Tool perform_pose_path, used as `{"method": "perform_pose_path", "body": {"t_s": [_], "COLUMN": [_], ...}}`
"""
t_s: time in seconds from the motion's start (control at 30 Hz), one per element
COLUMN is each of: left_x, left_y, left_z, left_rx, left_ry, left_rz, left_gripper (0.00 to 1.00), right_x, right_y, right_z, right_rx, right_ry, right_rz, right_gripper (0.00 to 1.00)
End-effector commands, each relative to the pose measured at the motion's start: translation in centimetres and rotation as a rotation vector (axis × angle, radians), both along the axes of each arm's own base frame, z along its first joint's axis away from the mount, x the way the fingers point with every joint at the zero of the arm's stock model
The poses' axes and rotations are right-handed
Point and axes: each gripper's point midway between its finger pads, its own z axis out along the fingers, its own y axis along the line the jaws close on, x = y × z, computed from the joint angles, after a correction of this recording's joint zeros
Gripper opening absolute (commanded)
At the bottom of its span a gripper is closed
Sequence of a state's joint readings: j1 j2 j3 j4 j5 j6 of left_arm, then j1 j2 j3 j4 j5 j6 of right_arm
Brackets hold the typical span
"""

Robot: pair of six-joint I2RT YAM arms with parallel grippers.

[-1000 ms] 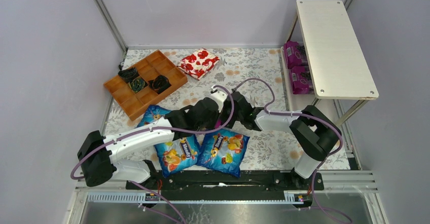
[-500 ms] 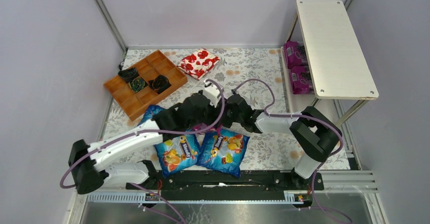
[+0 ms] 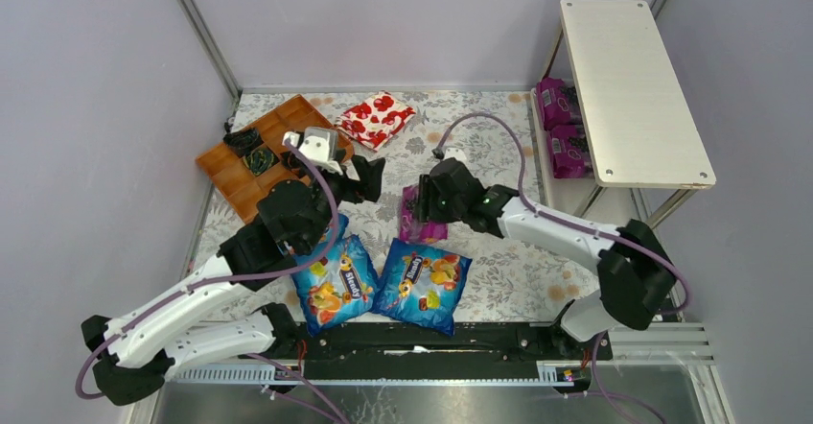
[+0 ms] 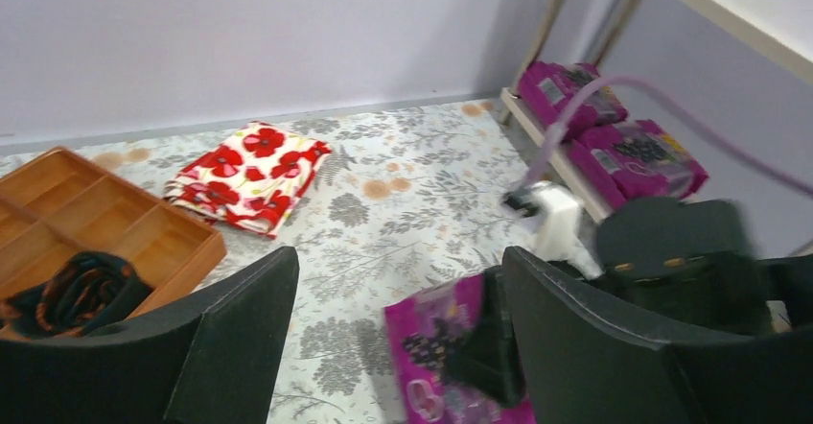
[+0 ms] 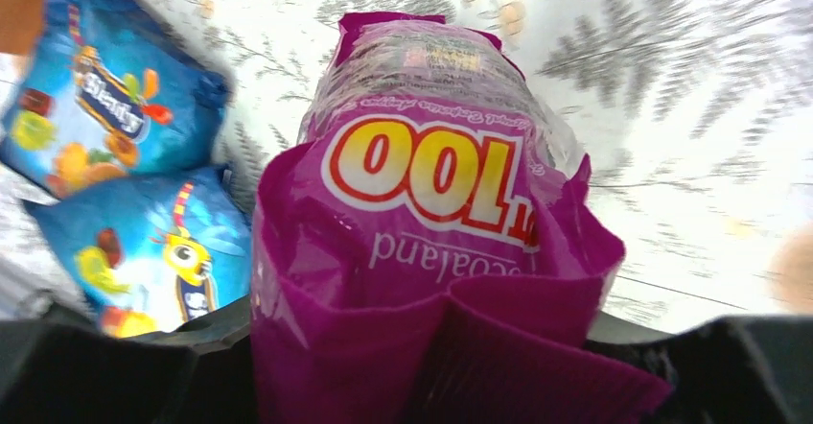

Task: Place and organize the candy bags onto the shelf

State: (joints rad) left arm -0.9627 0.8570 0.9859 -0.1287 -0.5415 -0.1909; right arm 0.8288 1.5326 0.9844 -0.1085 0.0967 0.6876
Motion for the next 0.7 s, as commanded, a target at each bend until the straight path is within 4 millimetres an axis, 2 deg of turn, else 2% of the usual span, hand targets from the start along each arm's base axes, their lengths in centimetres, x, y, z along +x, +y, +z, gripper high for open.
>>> {"method": "perform_pose_path", "body": {"t_s": [0.0,0.17,0.27,0.4,0.57,0.6,0.67], "left_x": [1.0,0.9,0.5,0.2,-0.1,-0.2,-0.5], "left_y": [2.3,2.9,3.1,3.4,3.4,3.3,3.2], "left_z": [0.0,-0.6,-0.2,0.2,0.5,0.5,0.6], "left_rx": [-0.010,0.003,-0.016,-0.034,-0.056,-0.059,-0.069], "left_ry": [-0.046,-0.038,-0.047,-0.057,-0.057,-0.057,-0.056], "left_rz": [0.108,0.112,0.099,0.096,0.079,0.071,0.058], "left_gripper": [0.83,0.83,0.83,0.83,0.83,0.83,0.84], "right_x": [0.6,1.2,2.3,3.3,3.6,3.7,4.0], "right_y": [-5.4,-10.8,-14.8,-19.5,-22.2,-22.3,-21.2], "right_z": [6.6,11.0,13.6,16.1,17.6,17.2,14.6], "right_rx": [-0.287,-0.534,-0.748,-1.088,-1.380,-1.403,-1.357], "right_ry": [-0.201,-0.263,-0.302,-0.351,-0.354,-0.337,-0.261], "right_rz": [0.078,0.006,-0.119,-0.257,-0.340,-0.338,-0.237], "right_gripper": [0.57,0.57,0.57,0.48,0.47,0.47,0.47]}}
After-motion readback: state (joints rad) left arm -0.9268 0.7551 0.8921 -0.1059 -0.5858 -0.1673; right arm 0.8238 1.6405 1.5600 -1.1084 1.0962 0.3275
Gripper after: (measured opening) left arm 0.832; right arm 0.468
